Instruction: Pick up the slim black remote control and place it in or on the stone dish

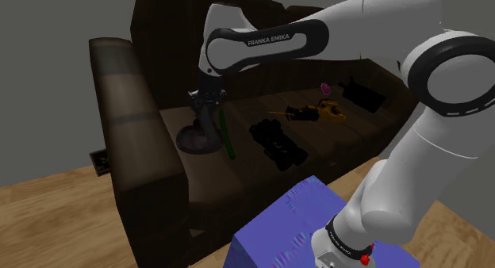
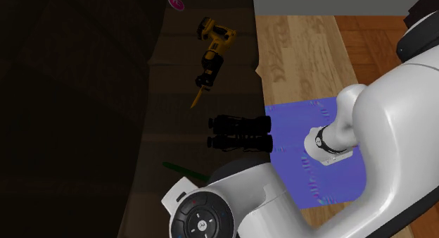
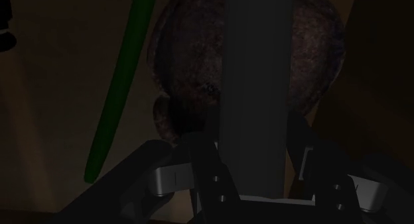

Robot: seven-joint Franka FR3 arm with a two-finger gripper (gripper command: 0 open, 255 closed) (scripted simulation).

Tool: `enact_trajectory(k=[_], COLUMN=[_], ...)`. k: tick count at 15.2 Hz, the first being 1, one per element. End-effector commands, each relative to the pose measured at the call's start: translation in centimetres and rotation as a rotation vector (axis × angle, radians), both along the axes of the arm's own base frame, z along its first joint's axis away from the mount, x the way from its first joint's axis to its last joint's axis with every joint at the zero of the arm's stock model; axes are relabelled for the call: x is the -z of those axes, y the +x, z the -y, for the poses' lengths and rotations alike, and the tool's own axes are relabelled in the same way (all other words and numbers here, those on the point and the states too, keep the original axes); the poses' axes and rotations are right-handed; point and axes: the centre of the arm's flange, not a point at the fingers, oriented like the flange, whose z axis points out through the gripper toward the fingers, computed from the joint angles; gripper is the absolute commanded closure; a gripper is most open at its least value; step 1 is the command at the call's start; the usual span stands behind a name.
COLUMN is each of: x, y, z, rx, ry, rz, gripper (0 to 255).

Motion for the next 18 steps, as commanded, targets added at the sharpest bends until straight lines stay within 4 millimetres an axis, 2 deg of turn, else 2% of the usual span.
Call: enact_trajectory(k=[1, 7, 15, 16, 18], x=[1.1, 4.2, 4.5, 4.5, 4.5], y=[-0.2, -0.2, -0.2, -0.2, -0.2], z=[-0.3, -0.3, -0.3, -0.3, -0.3], rx=[0.001, 0.001, 0.001, 0.001, 0.001], ry=[0.000, 0.000, 0.000, 0.000, 0.000], rz=[0.001, 0.001, 0.001, 0.001, 0.001], gripper=[255, 255, 255, 0, 0])
